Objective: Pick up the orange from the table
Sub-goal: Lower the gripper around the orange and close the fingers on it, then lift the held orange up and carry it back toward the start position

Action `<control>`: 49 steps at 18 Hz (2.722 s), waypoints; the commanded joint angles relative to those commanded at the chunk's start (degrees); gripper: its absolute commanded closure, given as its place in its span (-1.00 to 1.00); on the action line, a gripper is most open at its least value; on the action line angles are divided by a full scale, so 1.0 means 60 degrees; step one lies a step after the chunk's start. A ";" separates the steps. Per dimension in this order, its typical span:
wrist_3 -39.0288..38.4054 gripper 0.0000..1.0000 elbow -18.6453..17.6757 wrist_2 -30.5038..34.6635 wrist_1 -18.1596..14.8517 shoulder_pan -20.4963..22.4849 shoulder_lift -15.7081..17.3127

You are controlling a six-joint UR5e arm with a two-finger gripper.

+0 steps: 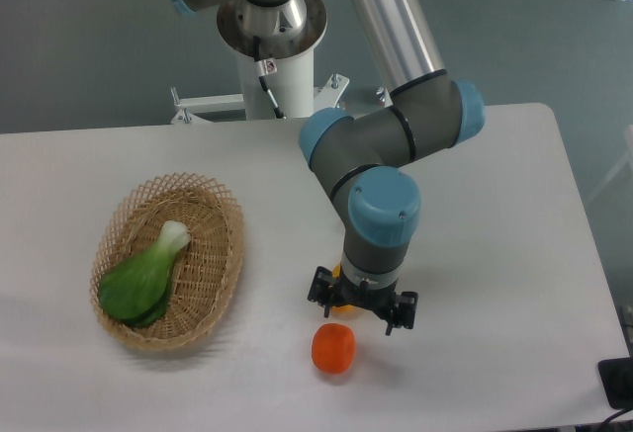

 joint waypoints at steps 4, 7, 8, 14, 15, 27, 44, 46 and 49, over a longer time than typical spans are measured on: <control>-0.0263 -1.00 -0.0029 0.0059 0.0526 -0.0220 -0.0293; -0.0293 -1.00 -0.0029 0.0073 0.0820 -0.0352 -0.0469; -0.0293 -1.00 -0.0029 0.0073 0.0820 -0.0352 -0.0498; -0.0264 -1.00 -0.0088 0.0161 0.1055 -0.0470 -0.0689; -0.0249 -0.92 -0.0088 0.0248 0.1069 -0.0484 -0.0732; -0.0249 -0.02 -0.0088 0.0498 0.0938 -0.0470 -0.0338; 0.3407 -0.03 -0.0044 0.0483 -0.0012 0.1652 0.0834; 0.4027 -0.05 -0.0058 0.0440 -0.0219 0.1946 0.0952; 0.4348 -0.07 0.0014 0.0439 -0.0190 0.2094 0.0937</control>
